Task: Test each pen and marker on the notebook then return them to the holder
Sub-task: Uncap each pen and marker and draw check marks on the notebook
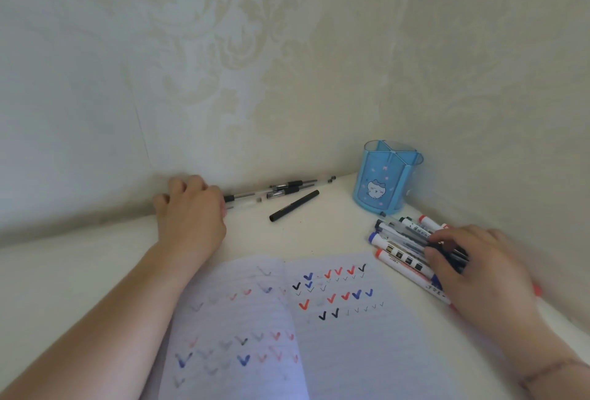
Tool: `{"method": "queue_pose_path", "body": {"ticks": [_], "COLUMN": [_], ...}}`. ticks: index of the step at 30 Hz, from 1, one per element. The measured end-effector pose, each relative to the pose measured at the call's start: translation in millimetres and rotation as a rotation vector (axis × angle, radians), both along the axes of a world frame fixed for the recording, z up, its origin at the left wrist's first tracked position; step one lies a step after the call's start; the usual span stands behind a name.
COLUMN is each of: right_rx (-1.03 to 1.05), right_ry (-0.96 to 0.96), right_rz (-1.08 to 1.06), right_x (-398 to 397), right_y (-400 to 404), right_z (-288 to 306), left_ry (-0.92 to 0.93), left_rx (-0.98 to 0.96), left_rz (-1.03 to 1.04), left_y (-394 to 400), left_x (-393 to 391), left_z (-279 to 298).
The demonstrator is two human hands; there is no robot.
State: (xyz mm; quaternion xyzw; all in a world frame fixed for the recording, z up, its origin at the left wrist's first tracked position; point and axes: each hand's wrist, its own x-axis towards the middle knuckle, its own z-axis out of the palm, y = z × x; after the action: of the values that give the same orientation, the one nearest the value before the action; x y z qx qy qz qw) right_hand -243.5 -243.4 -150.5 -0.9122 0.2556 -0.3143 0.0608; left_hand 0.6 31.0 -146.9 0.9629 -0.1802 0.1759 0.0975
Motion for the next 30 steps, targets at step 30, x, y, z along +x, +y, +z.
{"method": "queue_pose_path", "body": {"ticks": [30], "right_rx": [0.341], "right_ry": [-0.210], "right_rz": [0.770], "right_x": [4], "right_y": [77], "right_z": [13], "left_ry": [0.288], "left_rx": [-0.093], "left_rz": [-1.168], "left_y": [-30], "left_x": [-100], "left_z": [14]}}
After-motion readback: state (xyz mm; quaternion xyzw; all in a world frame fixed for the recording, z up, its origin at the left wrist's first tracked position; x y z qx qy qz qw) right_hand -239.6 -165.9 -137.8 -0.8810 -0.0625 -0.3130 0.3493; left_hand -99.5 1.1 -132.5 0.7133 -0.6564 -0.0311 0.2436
